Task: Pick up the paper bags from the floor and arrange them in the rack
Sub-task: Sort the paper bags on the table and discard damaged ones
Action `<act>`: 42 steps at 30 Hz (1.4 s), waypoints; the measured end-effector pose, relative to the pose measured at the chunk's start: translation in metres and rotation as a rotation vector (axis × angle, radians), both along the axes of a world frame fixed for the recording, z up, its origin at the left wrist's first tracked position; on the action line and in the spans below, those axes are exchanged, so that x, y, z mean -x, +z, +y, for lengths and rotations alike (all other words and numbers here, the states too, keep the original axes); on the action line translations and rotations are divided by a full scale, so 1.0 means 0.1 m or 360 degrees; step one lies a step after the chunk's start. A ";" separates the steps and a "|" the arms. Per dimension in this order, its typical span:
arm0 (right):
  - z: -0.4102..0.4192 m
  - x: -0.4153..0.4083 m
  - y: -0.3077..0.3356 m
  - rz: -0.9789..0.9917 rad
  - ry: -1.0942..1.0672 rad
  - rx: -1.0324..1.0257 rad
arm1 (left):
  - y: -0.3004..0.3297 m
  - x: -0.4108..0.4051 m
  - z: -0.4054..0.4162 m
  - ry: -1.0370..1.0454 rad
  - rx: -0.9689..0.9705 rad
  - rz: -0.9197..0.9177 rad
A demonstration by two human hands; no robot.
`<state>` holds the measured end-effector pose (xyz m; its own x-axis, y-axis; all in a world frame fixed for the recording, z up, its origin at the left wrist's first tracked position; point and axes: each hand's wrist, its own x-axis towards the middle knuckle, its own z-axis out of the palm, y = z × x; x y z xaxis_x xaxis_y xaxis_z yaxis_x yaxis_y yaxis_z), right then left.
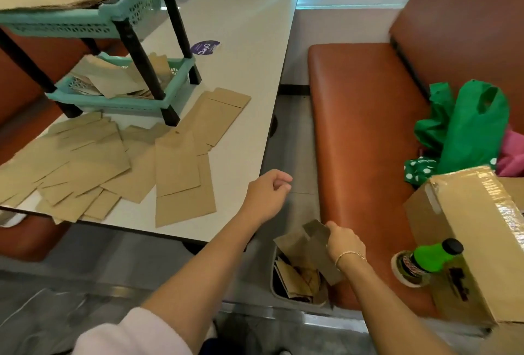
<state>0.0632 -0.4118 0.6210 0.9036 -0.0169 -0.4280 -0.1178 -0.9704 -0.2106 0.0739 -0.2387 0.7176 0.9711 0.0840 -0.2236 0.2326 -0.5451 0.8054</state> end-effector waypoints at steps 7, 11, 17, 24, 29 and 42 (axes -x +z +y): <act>0.04 -0.01 -0.42 0.0094 0.0097 0.0048 | -0.09 -0.04 0.06 -0.0010 -0.0063 -0.0005; 0.12 -0.07 -0.51 0.0196 0.0096 0.0006 | -0.11 -0.05 0.12 0.0032 -0.0077 -0.0022; 0.31 -0.23 -0.36 0.0163 0.0120 -0.0118 | -0.11 -0.07 0.22 0.0097 -0.0049 -0.0002; 0.71 -0.68 0.38 -0.0240 0.0237 -0.0266 | 0.06 -0.11 0.35 0.0172 -0.0031 -0.0057; 1.04 -0.89 0.90 -0.0459 0.0339 -0.0318 | 0.15 -0.17 0.63 0.0330 -0.0164 -0.0099; 1.95 -0.92 1.20 -0.0222 0.0358 -0.0484 | 0.02 -0.32 1.76 0.0847 -0.0725 0.0296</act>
<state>0.1553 -0.2170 0.7411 0.9200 0.2966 -0.2562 0.1405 -0.8598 -0.4910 0.1055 -0.0623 0.7192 0.7220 0.6588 -0.2114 0.6710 -0.5921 0.4463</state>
